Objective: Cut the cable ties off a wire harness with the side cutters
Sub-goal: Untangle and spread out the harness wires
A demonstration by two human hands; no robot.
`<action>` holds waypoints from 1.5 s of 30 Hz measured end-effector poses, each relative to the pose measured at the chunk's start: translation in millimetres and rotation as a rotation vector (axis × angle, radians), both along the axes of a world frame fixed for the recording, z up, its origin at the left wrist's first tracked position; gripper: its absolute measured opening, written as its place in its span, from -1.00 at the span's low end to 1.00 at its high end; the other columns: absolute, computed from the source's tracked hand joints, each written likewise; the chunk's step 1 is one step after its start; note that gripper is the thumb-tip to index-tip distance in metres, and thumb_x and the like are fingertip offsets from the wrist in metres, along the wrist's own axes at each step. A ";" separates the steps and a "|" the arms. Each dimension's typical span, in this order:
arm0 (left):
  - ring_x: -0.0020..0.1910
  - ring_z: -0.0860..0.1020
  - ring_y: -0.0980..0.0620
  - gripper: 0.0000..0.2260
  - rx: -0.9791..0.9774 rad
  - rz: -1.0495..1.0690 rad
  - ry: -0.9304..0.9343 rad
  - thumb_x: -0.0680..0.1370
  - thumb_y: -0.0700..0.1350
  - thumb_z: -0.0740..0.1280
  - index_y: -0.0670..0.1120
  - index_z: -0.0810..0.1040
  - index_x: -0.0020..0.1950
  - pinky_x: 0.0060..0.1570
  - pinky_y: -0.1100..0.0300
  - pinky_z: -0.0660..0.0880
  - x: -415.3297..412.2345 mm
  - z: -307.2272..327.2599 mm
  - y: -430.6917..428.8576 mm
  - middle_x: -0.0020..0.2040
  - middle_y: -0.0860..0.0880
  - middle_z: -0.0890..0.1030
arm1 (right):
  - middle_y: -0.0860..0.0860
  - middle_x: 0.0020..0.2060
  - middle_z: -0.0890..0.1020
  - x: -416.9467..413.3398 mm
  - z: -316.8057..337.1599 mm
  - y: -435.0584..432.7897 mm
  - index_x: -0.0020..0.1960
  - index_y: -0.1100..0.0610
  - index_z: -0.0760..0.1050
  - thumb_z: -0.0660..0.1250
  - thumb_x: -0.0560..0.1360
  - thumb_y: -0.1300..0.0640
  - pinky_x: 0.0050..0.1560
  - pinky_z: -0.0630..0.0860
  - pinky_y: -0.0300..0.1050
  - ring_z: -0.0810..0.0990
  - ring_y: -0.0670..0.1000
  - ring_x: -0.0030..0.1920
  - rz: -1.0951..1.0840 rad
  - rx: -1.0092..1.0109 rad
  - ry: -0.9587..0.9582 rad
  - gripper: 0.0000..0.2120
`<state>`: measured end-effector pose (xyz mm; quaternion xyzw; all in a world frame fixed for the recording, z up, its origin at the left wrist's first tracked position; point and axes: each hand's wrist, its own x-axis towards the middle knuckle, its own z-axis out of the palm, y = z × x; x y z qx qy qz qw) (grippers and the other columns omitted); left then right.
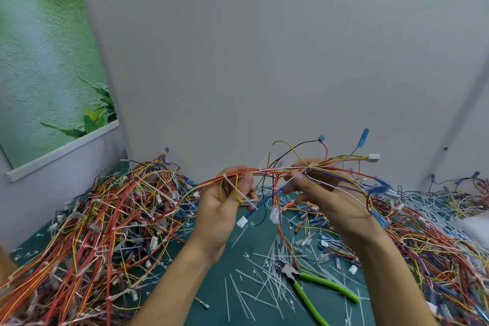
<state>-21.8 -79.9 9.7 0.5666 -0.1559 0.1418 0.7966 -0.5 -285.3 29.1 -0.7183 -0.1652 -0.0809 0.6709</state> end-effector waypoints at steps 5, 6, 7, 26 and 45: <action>-0.23 0.52 -0.04 -0.85 -0.067 -0.005 0.022 0.55 -0.01 0.42 -0.08 0.66 -0.01 -0.08 0.10 0.52 0.0 0.6 1.5 -0.23 -0.07 0.57 | 0.05 0.02 0.74 -10.5 6.5 -4.3 0.18 -0.02 0.68 0.63 0.32 -0.26 -0.04 0.63 -0.07 0.73 0.15 0.04 0.134 0.234 0.058 -0.47; -0.24 0.51 -0.03 -0.85 -0.092 -0.010 0.034 0.55 -0.03 0.40 -0.10 0.65 -0.02 -0.11 0.12 0.52 0.2 1.1 2.2 -0.23 -0.06 0.56 | 0.06 0.02 0.72 -11.1 9.3 -3.2 0.18 0.01 0.69 0.66 0.28 -0.22 -0.10 0.63 -0.12 0.73 0.13 0.02 0.169 0.319 0.077 -0.44; -0.25 0.50 -0.02 -0.86 -0.119 -0.018 0.046 0.54 -0.05 0.39 -0.11 0.65 -0.03 -0.14 0.13 0.51 0.5 1.8 3.1 -0.22 -0.05 0.55 | 0.07 0.03 0.70 -11.0 10.7 -2.9 0.19 0.06 0.69 0.68 0.25 -0.21 -0.14 0.63 -0.15 0.73 0.11 -0.01 0.209 0.407 0.103 -0.40; -0.28 0.48 -0.04 -0.87 -0.113 -0.079 0.058 0.56 -0.07 0.34 -0.06 0.66 -0.06 -0.28 0.21 0.51 -0.9 2.2 4.3 -0.21 -0.10 0.55 | 0.03 0.00 0.69 -7.6 10.0 -5.6 0.25 0.05 0.68 0.43 0.50 0.12 -0.31 0.53 -0.22 0.62 0.00 -0.22 0.131 0.512 0.098 -0.68; -0.30 0.48 -0.03 -0.88 -0.105 -0.077 0.062 0.55 -0.02 0.39 -0.04 0.66 -0.04 -0.27 0.21 0.52 -3.4 4.7 4.4 -0.22 -0.08 0.55 | 0.06 0.04 0.69 -8.8 11.4 -6.4 0.25 0.10 0.65 0.46 0.50 0.09 -0.31 0.53 -0.22 0.64 0.01 -0.21 0.149 0.515 0.095 -0.67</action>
